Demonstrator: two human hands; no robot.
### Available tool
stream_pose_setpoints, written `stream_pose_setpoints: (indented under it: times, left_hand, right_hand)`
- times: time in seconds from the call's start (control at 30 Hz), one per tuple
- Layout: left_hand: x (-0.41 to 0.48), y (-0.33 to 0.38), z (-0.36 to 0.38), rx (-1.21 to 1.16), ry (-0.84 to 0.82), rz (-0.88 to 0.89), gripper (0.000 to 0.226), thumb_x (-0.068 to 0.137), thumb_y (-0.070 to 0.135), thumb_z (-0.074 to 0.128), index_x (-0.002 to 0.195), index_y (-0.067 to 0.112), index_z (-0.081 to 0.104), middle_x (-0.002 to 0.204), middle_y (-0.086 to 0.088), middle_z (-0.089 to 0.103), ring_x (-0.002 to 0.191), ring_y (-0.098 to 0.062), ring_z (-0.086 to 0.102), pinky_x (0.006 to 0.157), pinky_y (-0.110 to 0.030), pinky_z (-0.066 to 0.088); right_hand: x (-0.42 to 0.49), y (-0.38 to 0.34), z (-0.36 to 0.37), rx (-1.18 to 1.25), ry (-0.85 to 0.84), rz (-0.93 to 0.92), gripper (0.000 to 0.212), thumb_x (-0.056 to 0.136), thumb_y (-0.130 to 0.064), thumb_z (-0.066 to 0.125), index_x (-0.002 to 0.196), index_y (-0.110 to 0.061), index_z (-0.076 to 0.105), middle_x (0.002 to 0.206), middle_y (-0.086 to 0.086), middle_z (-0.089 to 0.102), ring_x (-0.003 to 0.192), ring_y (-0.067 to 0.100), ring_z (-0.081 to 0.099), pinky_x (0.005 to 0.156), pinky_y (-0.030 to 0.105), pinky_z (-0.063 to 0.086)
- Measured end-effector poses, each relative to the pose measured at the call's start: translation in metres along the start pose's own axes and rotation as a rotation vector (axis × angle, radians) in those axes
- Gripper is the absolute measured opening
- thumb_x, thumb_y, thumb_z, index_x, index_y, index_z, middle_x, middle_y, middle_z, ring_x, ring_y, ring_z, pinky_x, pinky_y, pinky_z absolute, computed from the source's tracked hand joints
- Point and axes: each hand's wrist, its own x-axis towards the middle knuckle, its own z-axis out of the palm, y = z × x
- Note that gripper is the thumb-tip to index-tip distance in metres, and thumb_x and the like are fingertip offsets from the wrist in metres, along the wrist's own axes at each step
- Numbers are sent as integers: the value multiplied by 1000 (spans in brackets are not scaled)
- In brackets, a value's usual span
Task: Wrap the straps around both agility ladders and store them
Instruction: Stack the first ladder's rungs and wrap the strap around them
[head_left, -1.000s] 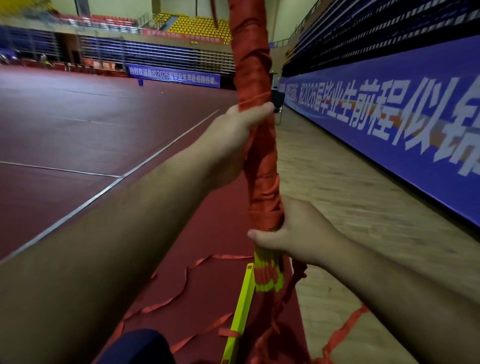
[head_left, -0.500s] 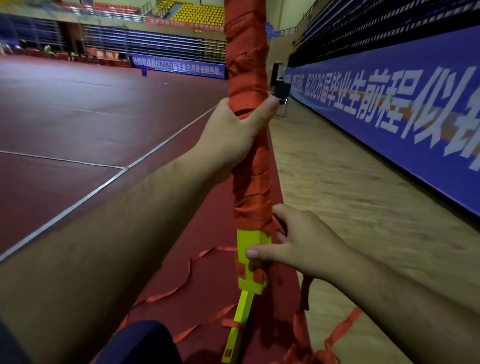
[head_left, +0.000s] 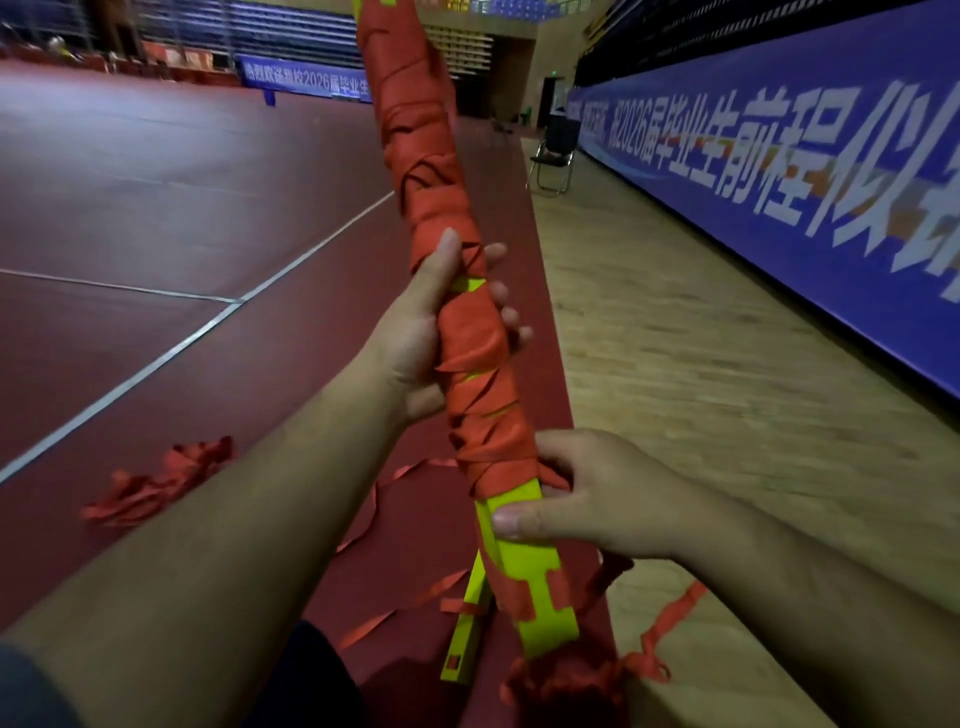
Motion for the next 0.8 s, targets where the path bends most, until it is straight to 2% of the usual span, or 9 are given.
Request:
stream_pose_setpoints:
  times: [0.1,0.2,0.3,0.37,0.47,0.57,0.63,0.7,0.8]
  left_hand:
    - [3,-24,-10,367,321,29,41,93,51,57,100,10,62,73,-5,65,61,-17,65,63,-30,55]
    - [9,-43,-25,332,418,-61,49,97,52,51,99,5,63,78,-11,66,64,-19,65,59,-28,56]
    - [8,-54,-53,-16,248,-209,41,100,42,43,105,8,65,103,-13,67,85,-22,64,70,-31,59]
    - [3,-72,-73,-76,122,-262,50,95,46,40,106,11,74,116,-10,70,100,-21,67,82,-35,58]
    - [-2,-106,-89,-151,62,-303,58,89,58,39,124,21,66,115,-8,72,103,-21,70,88,-40,56]
    - [3,-131,-100,-280,145,-311,54,87,56,46,126,21,57,85,-5,70,74,-19,70,79,-39,60]
    - [11,-140,-108,-268,246,-362,45,91,53,50,105,14,67,76,-7,65,62,-19,65,69,-37,61]
    - [21,-147,-118,-150,374,-419,43,95,49,53,89,8,65,74,-10,62,56,-20,64,59,-33,59]
    - [34,-156,-133,61,516,-399,33,95,38,62,112,11,53,82,-11,62,60,-20,65,57,-31,56]
  right_hand:
    - [0,8,6,-385,26,138,61,60,-77,74,97,-31,61,92,-10,71,87,10,67,79,36,55]
    - [4,18,22,-520,59,203,62,54,-89,63,87,-37,54,87,-16,64,82,7,63,70,29,52]
    - [12,41,25,-271,-44,257,69,57,-83,67,94,-26,64,91,-3,72,86,19,69,78,41,57]
    - [12,54,28,28,-160,222,55,70,-60,78,99,-16,69,96,7,75,90,26,72,86,49,57]
    - [14,62,37,254,-258,210,49,78,-38,78,108,-1,65,104,20,73,93,25,70,90,48,55]
    - [27,79,46,134,-325,215,55,69,-69,73,101,-24,70,101,5,76,94,17,73,85,39,59]
    - [33,98,42,99,-350,264,63,55,-91,63,89,-38,71,89,-10,76,80,2,71,70,21,57]
    - [36,123,36,68,-277,301,85,47,-103,49,83,-30,71,75,-11,68,67,-1,62,62,18,48]
    - [41,151,33,88,-147,297,84,55,-103,41,76,-25,66,64,-12,53,61,4,48,61,29,39]
